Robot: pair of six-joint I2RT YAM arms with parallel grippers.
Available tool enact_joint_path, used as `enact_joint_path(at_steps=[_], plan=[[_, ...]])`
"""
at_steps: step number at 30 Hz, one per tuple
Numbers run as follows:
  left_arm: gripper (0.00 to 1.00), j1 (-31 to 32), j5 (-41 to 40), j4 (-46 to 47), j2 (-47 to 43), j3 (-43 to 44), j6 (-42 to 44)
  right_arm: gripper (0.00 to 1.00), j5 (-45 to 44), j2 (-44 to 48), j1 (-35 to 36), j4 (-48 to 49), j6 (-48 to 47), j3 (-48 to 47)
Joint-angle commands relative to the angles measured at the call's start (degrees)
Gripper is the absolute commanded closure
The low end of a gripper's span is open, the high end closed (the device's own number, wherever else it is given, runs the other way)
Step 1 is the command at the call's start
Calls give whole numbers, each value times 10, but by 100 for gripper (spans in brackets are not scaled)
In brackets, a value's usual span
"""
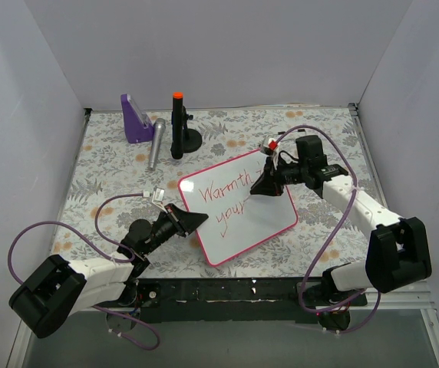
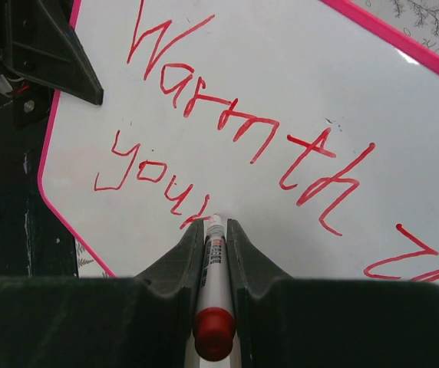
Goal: Write a sentence on the whiteboard
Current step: Write on the whiteboard with the whiteboard marker without the cap.
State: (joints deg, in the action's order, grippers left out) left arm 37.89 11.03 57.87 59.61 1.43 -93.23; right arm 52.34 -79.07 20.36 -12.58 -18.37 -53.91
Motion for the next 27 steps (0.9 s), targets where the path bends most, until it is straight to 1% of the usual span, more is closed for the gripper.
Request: enact_joint_path(at_steps=[1, 5, 15, 27], plan=[[100, 3, 5, 105, -28, -13, -9, 99, 38, 46, -8, -14, -11, -43], [100, 3, 6, 106, -28, -13, -9, 99, 45, 66, -19, -32, -18, -48], [100, 3, 8, 95, -45, -21, -8, 99, 61, 96, -57, -32, -45, 1], [100, 3, 8, 98, -40, -19, -12, 99, 74, 92, -70, 7, -42, 39]])
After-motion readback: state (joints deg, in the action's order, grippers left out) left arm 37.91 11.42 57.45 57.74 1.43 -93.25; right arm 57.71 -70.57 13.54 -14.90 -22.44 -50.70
